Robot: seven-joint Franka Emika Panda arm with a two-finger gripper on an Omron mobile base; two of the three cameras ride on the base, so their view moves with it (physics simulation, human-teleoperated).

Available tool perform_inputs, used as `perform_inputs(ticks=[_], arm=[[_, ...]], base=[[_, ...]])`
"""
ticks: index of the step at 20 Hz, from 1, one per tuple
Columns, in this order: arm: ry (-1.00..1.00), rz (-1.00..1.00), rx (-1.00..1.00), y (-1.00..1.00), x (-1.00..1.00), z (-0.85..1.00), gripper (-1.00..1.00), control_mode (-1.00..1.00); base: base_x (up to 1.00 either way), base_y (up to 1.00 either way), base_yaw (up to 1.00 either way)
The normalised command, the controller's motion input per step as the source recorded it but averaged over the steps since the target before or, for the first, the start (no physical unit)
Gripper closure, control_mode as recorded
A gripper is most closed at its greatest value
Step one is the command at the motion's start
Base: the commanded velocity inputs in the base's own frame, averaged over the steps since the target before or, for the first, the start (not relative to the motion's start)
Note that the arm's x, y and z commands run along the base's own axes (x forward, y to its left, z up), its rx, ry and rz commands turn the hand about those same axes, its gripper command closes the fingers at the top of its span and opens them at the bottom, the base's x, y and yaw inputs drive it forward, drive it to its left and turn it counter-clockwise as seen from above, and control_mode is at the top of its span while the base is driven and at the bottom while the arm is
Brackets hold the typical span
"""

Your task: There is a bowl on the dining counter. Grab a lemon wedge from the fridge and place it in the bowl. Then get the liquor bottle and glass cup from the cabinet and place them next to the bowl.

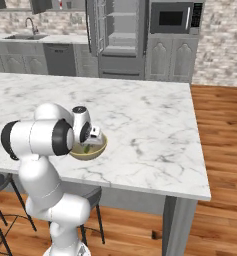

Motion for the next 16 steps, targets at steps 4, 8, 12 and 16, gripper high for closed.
perform_inputs(ticks=[4,8,12,16], arm=[[0.0,0.0,0.0,0.0,0.11,0.02,-1.0,-1.0],[0.0,0.0,0.01,0.0,0.0,0.41,-1.0,-1.0],[0.0,0.0,0.0,0.0,-0.08,0.66,-1.0,-1.0],[0.0,-0.01,0.0,0.0,-0.16,0.66,-1.0,-1.0]], base=[[0.0,0.0,0.0],[0.0,0.0,0.0],[0.0,0.0,0.0],[0.0,0.0,0.0]])
